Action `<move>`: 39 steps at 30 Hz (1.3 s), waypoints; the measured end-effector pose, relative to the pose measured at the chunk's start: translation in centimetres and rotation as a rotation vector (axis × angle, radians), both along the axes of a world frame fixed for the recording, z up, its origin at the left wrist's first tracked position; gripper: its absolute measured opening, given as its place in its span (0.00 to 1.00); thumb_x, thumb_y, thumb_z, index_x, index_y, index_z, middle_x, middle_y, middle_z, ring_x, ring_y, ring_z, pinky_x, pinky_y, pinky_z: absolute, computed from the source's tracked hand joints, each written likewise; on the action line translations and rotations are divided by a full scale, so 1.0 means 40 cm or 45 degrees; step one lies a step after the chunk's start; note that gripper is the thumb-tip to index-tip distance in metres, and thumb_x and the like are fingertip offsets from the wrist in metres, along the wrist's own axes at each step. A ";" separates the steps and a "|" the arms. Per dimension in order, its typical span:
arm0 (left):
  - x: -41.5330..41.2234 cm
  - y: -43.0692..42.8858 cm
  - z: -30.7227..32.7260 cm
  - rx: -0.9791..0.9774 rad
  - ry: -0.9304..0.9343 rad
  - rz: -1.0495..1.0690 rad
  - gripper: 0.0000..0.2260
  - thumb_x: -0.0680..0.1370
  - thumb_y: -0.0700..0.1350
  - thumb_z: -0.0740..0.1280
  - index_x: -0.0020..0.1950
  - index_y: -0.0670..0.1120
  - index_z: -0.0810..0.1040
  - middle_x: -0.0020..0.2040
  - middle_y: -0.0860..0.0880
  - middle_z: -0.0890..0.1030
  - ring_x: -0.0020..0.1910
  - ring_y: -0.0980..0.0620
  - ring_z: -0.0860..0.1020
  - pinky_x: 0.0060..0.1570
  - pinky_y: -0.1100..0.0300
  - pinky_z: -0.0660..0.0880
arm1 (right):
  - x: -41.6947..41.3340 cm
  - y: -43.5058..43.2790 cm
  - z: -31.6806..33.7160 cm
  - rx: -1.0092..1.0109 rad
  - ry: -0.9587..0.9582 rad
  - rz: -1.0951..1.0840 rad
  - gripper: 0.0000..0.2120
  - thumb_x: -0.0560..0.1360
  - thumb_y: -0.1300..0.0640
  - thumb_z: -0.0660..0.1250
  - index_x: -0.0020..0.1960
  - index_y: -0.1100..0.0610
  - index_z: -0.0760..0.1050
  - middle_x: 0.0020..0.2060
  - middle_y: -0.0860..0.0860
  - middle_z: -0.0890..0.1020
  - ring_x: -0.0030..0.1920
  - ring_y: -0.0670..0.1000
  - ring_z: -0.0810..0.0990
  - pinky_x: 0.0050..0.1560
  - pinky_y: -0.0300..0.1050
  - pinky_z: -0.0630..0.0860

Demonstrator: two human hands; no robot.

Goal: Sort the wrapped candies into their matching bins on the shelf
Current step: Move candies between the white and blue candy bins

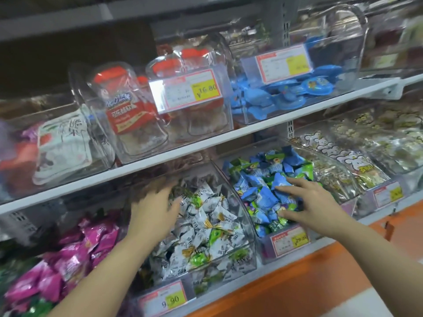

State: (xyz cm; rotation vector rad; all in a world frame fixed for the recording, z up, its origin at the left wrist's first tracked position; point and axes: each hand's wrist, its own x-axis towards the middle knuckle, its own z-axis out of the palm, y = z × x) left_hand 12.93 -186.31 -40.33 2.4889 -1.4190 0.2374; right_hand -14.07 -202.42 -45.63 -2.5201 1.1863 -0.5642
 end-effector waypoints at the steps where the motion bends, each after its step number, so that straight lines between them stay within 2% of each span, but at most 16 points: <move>1: -0.031 -0.014 0.007 -0.021 0.020 -0.082 0.18 0.80 0.55 0.56 0.71 0.59 0.65 0.64 0.50 0.73 0.61 0.50 0.73 0.68 0.43 0.62 | -0.004 -0.006 -0.001 0.009 -0.003 -0.024 0.30 0.69 0.38 0.69 0.69 0.39 0.66 0.73 0.46 0.63 0.71 0.54 0.62 0.69 0.56 0.60; 5: -0.159 -0.096 0.016 -0.077 -0.012 -0.463 0.14 0.81 0.54 0.57 0.66 0.60 0.71 0.68 0.59 0.67 0.68 0.55 0.64 0.70 0.49 0.53 | -0.009 -0.020 -0.007 -0.027 0.020 -0.155 0.31 0.70 0.37 0.67 0.70 0.39 0.64 0.73 0.46 0.62 0.72 0.53 0.61 0.70 0.53 0.57; 7: -0.207 -0.144 0.014 -0.079 -0.028 -0.611 0.13 0.80 0.54 0.58 0.65 0.59 0.72 0.67 0.60 0.68 0.68 0.56 0.63 0.70 0.51 0.50 | -0.015 -0.026 -0.010 -0.029 -0.001 -0.213 0.31 0.70 0.37 0.67 0.71 0.39 0.63 0.73 0.47 0.62 0.72 0.53 0.61 0.70 0.53 0.56; 10: -0.260 -0.209 0.003 -0.033 -0.029 -0.760 0.14 0.80 0.53 0.59 0.65 0.57 0.73 0.67 0.58 0.69 0.68 0.56 0.64 0.72 0.49 0.52 | -0.036 -0.034 -0.012 -0.002 -0.075 -0.222 0.30 0.70 0.38 0.68 0.70 0.40 0.65 0.72 0.48 0.64 0.71 0.53 0.64 0.70 0.55 0.59; 14: -0.310 -0.280 -0.011 0.103 -0.011 -0.886 0.16 0.81 0.51 0.60 0.69 0.56 0.69 0.69 0.56 0.68 0.70 0.54 0.63 0.72 0.49 0.54 | -0.084 -0.047 -0.003 0.050 -0.265 -0.145 0.23 0.72 0.44 0.69 0.66 0.43 0.72 0.70 0.49 0.69 0.68 0.52 0.68 0.66 0.57 0.66; 16: -0.327 -0.315 -0.020 0.168 -0.046 -0.925 0.18 0.81 0.51 0.60 0.71 0.56 0.67 0.70 0.55 0.67 0.70 0.52 0.63 0.72 0.51 0.55 | -0.117 -0.059 0.005 0.054 -0.416 -0.167 0.20 0.73 0.49 0.69 0.64 0.47 0.75 0.66 0.50 0.72 0.65 0.52 0.72 0.63 0.51 0.69; 18: -0.337 -0.349 -0.032 0.245 -0.074 -0.919 0.21 0.80 0.52 0.61 0.73 0.56 0.63 0.71 0.55 0.65 0.70 0.51 0.63 0.72 0.50 0.55 | -0.148 -0.068 0.012 0.051 -0.489 -0.189 0.18 0.74 0.52 0.69 0.64 0.48 0.76 0.65 0.49 0.73 0.62 0.50 0.74 0.59 0.41 0.67; 21: -0.341 -0.394 -0.045 0.352 -0.046 -0.830 0.27 0.79 0.56 0.62 0.76 0.56 0.56 0.75 0.53 0.61 0.71 0.49 0.65 0.71 0.47 0.59 | -0.174 -0.076 0.005 0.057 -0.451 -0.227 0.16 0.75 0.53 0.68 0.62 0.48 0.76 0.67 0.48 0.72 0.63 0.48 0.72 0.59 0.37 0.63; 23: -0.334 -0.418 -0.044 0.357 0.033 -0.756 0.30 0.78 0.57 0.63 0.77 0.55 0.54 0.75 0.51 0.61 0.69 0.48 0.67 0.67 0.47 0.65 | -0.172 -0.077 -0.005 0.100 -0.455 -0.214 0.15 0.75 0.53 0.68 0.61 0.47 0.77 0.67 0.48 0.71 0.64 0.48 0.71 0.66 0.45 0.66; 25: -0.322 -0.439 -0.041 0.356 0.016 -0.692 0.30 0.77 0.56 0.65 0.76 0.55 0.56 0.74 0.49 0.63 0.68 0.47 0.68 0.64 0.49 0.69 | -0.165 -0.075 -0.011 0.135 -0.461 -0.196 0.16 0.75 0.52 0.68 0.62 0.47 0.76 0.66 0.48 0.71 0.66 0.49 0.70 0.65 0.52 0.69; 28: -0.301 -0.461 -0.039 0.419 0.065 -0.610 0.30 0.75 0.56 0.69 0.74 0.54 0.61 0.70 0.49 0.70 0.66 0.47 0.71 0.62 0.51 0.70 | -0.152 -0.071 -0.005 0.101 -0.381 -0.197 0.16 0.76 0.49 0.66 0.64 0.45 0.75 0.66 0.46 0.72 0.65 0.49 0.71 0.64 0.54 0.68; 32: -0.291 -0.474 -0.035 0.487 0.207 -0.602 0.31 0.72 0.55 0.73 0.71 0.49 0.66 0.58 0.51 0.74 0.55 0.52 0.73 0.53 0.60 0.69 | -0.132 -0.064 -0.005 0.072 -0.371 -0.191 0.17 0.76 0.47 0.65 0.64 0.42 0.74 0.66 0.44 0.71 0.67 0.48 0.68 0.69 0.57 0.61; 35: -0.288 -0.472 -0.029 0.479 0.129 -0.653 0.27 0.72 0.54 0.73 0.66 0.46 0.70 0.58 0.49 0.73 0.52 0.53 0.71 0.50 0.62 0.66 | -0.128 -0.061 -0.007 0.068 -0.379 -0.190 0.16 0.75 0.47 0.65 0.63 0.43 0.74 0.66 0.44 0.72 0.67 0.48 0.68 0.70 0.59 0.59; 39: -0.275 -0.452 -0.028 0.415 0.144 -0.692 0.21 0.72 0.53 0.73 0.60 0.50 0.70 0.59 0.51 0.73 0.55 0.53 0.72 0.51 0.62 0.67 | -0.129 -0.060 -0.006 0.078 -0.393 -0.181 0.15 0.76 0.47 0.65 0.62 0.43 0.75 0.64 0.43 0.73 0.67 0.48 0.68 0.70 0.60 0.59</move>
